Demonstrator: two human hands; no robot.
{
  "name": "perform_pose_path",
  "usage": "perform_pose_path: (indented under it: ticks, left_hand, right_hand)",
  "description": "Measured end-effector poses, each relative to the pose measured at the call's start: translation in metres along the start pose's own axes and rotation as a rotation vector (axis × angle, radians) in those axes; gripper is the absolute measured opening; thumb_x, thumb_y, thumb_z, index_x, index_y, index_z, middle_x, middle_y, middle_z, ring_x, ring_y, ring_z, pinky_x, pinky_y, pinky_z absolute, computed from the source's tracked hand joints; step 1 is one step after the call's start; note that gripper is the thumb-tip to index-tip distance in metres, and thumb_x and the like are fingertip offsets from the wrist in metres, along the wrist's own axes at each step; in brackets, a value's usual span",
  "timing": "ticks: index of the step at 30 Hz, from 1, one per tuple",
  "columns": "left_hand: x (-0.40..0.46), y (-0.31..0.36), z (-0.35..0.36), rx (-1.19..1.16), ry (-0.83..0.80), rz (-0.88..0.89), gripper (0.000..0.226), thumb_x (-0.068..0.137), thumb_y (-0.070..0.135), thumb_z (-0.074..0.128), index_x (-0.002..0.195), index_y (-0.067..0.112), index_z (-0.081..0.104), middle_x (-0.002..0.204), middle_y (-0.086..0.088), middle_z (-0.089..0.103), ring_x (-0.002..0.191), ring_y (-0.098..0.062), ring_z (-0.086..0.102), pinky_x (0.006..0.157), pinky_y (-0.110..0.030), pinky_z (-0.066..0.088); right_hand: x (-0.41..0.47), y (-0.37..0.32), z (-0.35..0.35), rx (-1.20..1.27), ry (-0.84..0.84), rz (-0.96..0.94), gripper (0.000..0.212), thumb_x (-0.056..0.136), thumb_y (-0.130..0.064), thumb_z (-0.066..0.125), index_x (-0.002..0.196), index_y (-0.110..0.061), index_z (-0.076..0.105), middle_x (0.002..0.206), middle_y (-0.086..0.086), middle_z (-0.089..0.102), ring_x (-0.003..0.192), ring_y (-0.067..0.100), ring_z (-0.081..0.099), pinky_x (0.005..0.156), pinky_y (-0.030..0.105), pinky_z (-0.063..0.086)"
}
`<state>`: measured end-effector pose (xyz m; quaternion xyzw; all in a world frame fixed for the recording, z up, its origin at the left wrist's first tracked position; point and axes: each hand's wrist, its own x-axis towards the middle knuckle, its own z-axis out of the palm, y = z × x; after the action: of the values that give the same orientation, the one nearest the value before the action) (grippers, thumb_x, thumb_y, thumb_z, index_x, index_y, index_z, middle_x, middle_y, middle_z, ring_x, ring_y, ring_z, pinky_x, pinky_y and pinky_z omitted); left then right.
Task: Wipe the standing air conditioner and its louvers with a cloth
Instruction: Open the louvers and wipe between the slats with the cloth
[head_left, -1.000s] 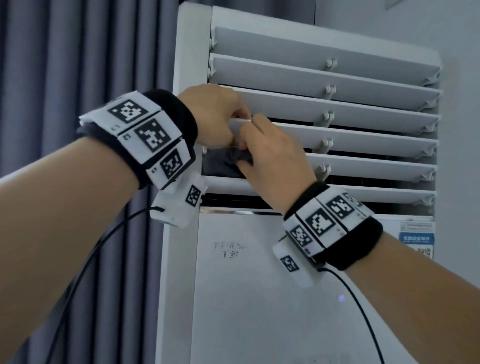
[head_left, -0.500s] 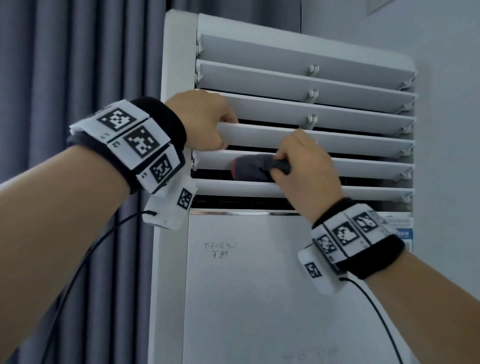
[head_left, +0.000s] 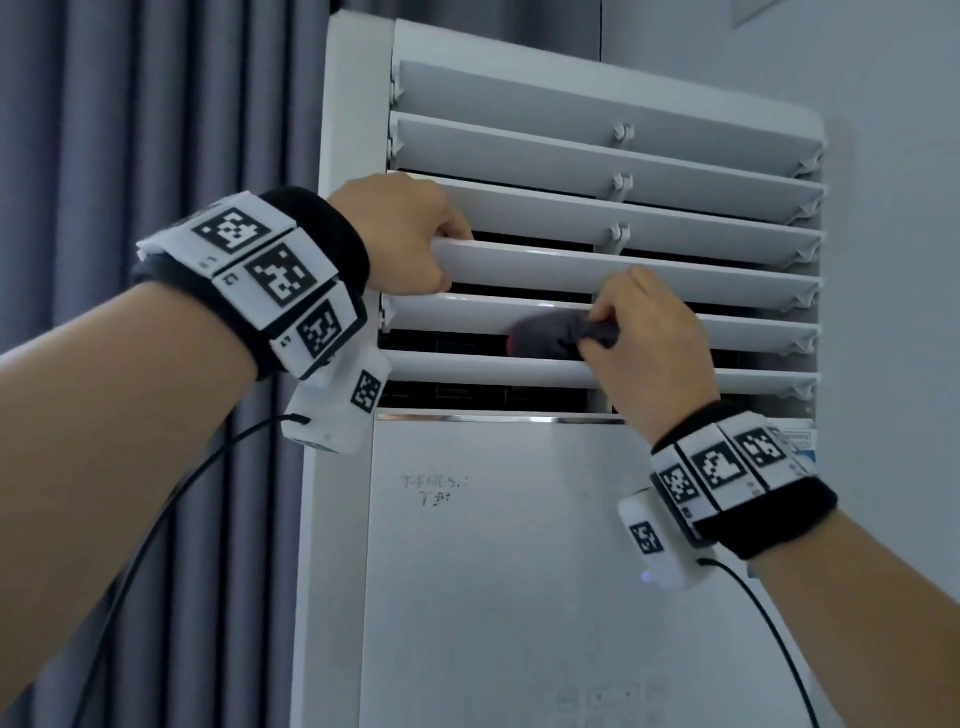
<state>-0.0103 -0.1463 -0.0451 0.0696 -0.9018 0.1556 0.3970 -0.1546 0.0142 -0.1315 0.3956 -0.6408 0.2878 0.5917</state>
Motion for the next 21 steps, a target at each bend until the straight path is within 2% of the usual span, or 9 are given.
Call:
perform_pose_path:
  ticks: [2, 4, 7, 10, 15, 18, 21]
  left_hand:
    - [0.000, 0.001, 0.000, 0.000, 0.001, 0.002, 0.040, 0.079, 0.024, 0.062, 0.118, 0.032, 0.061, 0.113, 0.003, 0.064, 0.108, -0.024, 0.054, 0.089, -0.033, 0.045]
    - [-0.001, 0.001, -0.001, 0.004, -0.002, 0.001, 0.041, 0.078, 0.024, 0.062, 0.118, 0.033, 0.061, 0.112, 0.003, 0.065, 0.107, -0.024, 0.055, 0.089, -0.034, 0.045]
    - [-0.001, 0.000, -0.002, -0.001, 0.003, 0.002, 0.038, 0.077, 0.022, 0.061, 0.114, 0.033, 0.063, 0.105, 0.003, 0.066, 0.100, -0.023, 0.057, 0.085, -0.033, 0.047]
    - [0.000, 0.002, 0.000, -0.002, 0.003, 0.009, 0.033, 0.079, 0.020, 0.059, 0.108, 0.033, 0.065, 0.098, 0.002, 0.067, 0.094, -0.023, 0.059, 0.082, -0.035, 0.050]
    - [0.001, 0.000, 0.003, -0.013, 0.028, -0.012, 0.042, 0.075, 0.016, 0.059, 0.113, 0.035, 0.063, 0.099, 0.004, 0.064, 0.099, -0.023, 0.057, 0.078, -0.028, 0.044]
    - [0.001, 0.002, 0.005, -0.013, 0.042, -0.006, 0.043, 0.076, 0.018, 0.060, 0.117, 0.033, 0.062, 0.105, 0.001, 0.066, 0.101, -0.024, 0.057, 0.078, -0.027, 0.041]
    - [0.000, 0.004, 0.004, -0.021, 0.025, 0.021, 0.037, 0.082, 0.023, 0.058, 0.119, 0.030, 0.062, 0.111, -0.001, 0.066, 0.104, -0.025, 0.056, 0.084, -0.031, 0.044]
  right_hand:
    - [0.002, -0.009, 0.002, 0.011, 0.002, -0.004, 0.022, 0.068, -0.001, 0.066, 0.073, -0.011, 0.048, 0.078, 0.006, 0.048, 0.068, 0.024, 0.046, 0.060, 0.031, 0.035]
    - [0.009, -0.029, 0.010, 0.034, -0.003, -0.068, 0.017, 0.066, -0.002, 0.064, 0.074, -0.008, 0.050, 0.081, 0.011, 0.053, 0.071, 0.030, 0.051, 0.061, 0.033, 0.034]
    - [0.022, -0.061, 0.022, 0.079, -0.012, -0.196, 0.018, 0.065, -0.005, 0.066, 0.077, -0.006, 0.053, 0.084, 0.013, 0.057, 0.072, 0.033, 0.055, 0.057, 0.037, 0.041]
    - [0.027, -0.073, 0.028, 0.092, -0.034, -0.245, 0.020, 0.066, -0.008, 0.067, 0.081, -0.006, 0.054, 0.086, 0.014, 0.057, 0.069, 0.034, 0.056, 0.052, 0.039, 0.044]
    - [0.016, -0.029, 0.008, 0.068, -0.043, -0.129, 0.018, 0.071, -0.008, 0.064, 0.076, -0.011, 0.048, 0.080, 0.004, 0.046, 0.070, 0.029, 0.050, 0.057, 0.036, 0.039]
    - [0.007, -0.001, -0.010, 0.044, -0.055, -0.047, 0.016, 0.072, -0.006, 0.065, 0.077, -0.009, 0.050, 0.080, 0.005, 0.049, 0.070, 0.027, 0.049, 0.061, 0.036, 0.039]
    - [0.004, 0.016, -0.028, 0.228, -0.035, 0.084, 0.017, 0.069, -0.007, 0.068, 0.075, -0.013, 0.054, 0.074, 0.003, 0.056, 0.068, 0.018, 0.051, 0.062, 0.027, 0.042]
